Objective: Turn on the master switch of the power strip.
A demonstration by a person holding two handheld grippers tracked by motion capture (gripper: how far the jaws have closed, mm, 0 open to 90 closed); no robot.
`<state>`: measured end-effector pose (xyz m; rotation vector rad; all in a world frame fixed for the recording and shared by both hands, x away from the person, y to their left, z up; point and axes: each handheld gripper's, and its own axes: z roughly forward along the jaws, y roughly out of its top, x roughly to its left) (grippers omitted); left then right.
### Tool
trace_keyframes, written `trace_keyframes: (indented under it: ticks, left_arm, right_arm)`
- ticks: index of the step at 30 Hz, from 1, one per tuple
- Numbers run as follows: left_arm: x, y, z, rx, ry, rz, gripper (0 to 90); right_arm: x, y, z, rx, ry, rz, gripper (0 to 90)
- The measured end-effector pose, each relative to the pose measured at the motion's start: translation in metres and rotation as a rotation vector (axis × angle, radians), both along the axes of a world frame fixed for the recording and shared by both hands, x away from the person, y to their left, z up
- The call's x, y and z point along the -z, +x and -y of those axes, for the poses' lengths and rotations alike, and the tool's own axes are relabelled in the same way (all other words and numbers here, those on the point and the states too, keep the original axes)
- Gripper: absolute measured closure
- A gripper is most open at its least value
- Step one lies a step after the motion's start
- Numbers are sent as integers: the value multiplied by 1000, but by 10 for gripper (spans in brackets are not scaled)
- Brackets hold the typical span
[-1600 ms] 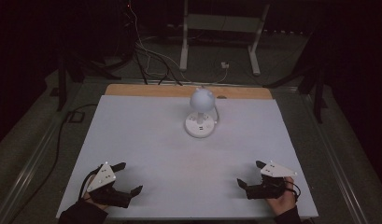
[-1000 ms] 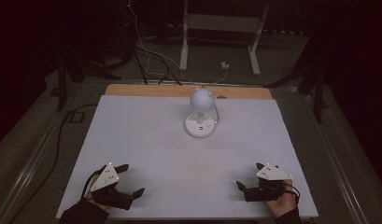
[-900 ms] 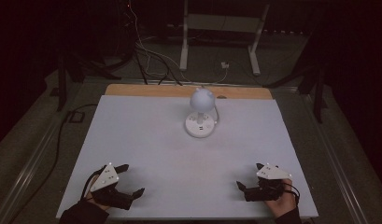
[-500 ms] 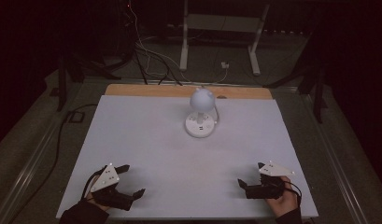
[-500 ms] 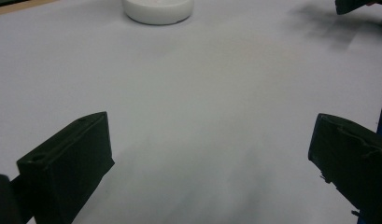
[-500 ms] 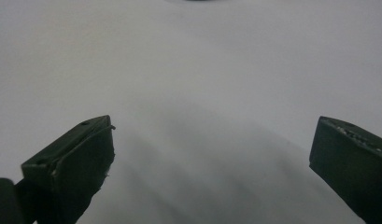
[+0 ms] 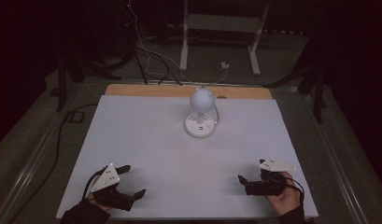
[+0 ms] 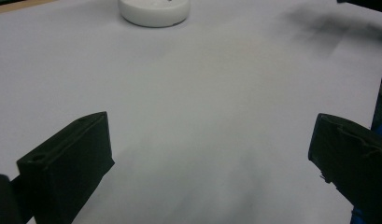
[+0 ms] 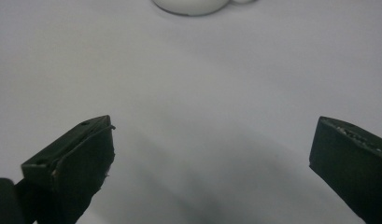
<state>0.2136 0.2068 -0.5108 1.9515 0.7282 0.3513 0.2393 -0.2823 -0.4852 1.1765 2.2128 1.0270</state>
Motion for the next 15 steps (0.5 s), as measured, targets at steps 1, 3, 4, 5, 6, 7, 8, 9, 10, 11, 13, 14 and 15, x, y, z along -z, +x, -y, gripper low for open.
trace_keyframes:
  ticks: [1, 3, 4, 5, 6, 7, 8, 9, 10, 11, 13, 14, 15]
  left_arm:
    - [0, 0, 0, 1, 0, 0, 2]
    - [0, 0, 0, 3, 0, -1, 2]
    - [0, 0, 0, 3, -1, 0, 2]
    - [0, 0, 0, 3, -1, 1, 2]
    - [0, 0, 0, 3, -2, 1, 2]
    - [0, 0, 0, 4, -3, 1, 2]
    - [0, 0, 0, 5, -3, 2, 2]
    - [-1, 0, 0, 6, -4, 3, 2]
    - [-1, 0, 0, 5, -3, 2, 2]
    - [-1, 0, 0, 6, -4, 2, 2]
    - [-1, 0, 0, 7, -4, 2, 2]
    - [-1, 0, 0, 7, -5, 3, 2]
    - [-1, -1, 0, 7, -4, 3, 2]
  right_arm:
    - [-2, 1, 0, 0, 2, 0, 0]
    - [-6, 2, -2, -5, 1, -4, 0]
    - [-8, 3, -2, -10, 5, -6, 0]
    - [-11, 4, -3, -13, 10, -5, 0]
    - [-13, 4, -4, -13, 10, -4, 0]
    - [-16, 5, -4, -15, 20, -4, 0]
    - [-18, 6, -4, -17, 27, 0, 0]
    - [-22, 7, -5, -17, 25, 6, 0]
    - [-23, 8, -5, -19, 24, 9, 0]
    - [-26, 9, -5, -19, 27, 14, 0]
    - [-30, 10, -6, -29, 30, 15, 0]
    - [-32, 11, -7, -31, 29, 17, 0]
    - [-34, 12, -8, -34, 32, 19, 0]
